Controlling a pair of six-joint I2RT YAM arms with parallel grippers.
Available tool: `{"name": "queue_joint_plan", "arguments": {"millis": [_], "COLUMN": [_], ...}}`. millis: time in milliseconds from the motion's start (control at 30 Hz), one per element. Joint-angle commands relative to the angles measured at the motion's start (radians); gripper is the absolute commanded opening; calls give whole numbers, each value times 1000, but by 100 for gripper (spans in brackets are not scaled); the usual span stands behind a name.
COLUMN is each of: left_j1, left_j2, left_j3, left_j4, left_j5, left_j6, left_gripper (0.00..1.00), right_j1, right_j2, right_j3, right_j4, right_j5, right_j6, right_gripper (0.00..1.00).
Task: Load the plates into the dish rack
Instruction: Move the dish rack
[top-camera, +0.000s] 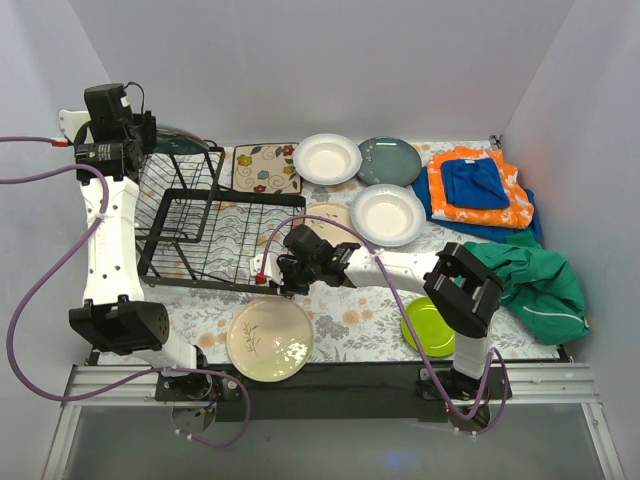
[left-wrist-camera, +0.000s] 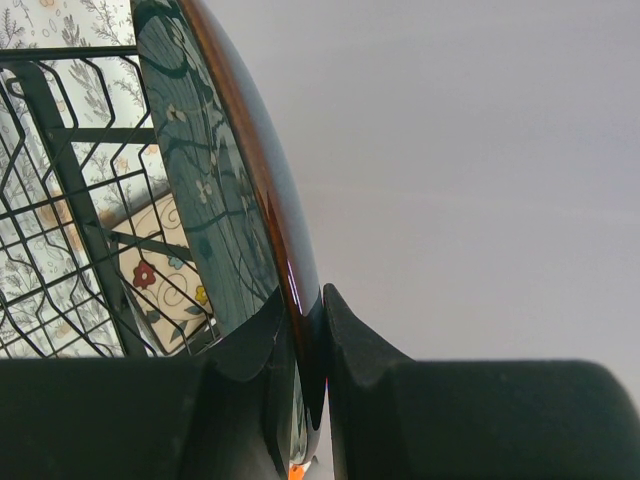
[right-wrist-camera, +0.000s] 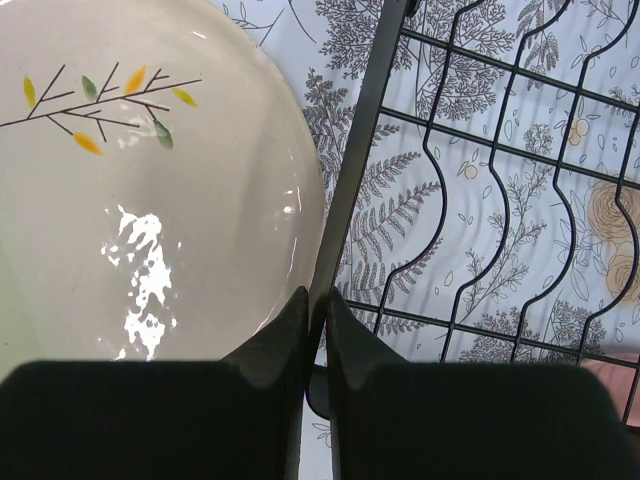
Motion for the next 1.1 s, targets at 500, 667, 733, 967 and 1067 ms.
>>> {"name": "queue_joint_plan", "arguments": {"millis": [500, 667, 733, 967, 1067], "left_j1": [3, 3, 3, 3, 3], "left_j2": [1, 1, 1, 20, 18], "left_j3": [146, 147, 149, 166, 152], "left_j4": [159, 162, 165, 157, 157], "left_j5": [17, 10, 12, 26, 38], "left_j6": [-762, -763, -765, -747, -736], "left_gripper": [0, 0, 0, 0, 0], "right_j1": [88, 91, 90, 62, 44], "right_j2": [15, 15, 11, -3, -8], "right_j3": [60, 58, 54, 63, 76], "right_j4": [-5, -3, -5, -11, -13], "right_j5": [-159, -153, -139, -79, -65], "right_j6": [-28, -30, -34, -39, -25], "right_gripper": [17, 20, 28, 51, 55]}}
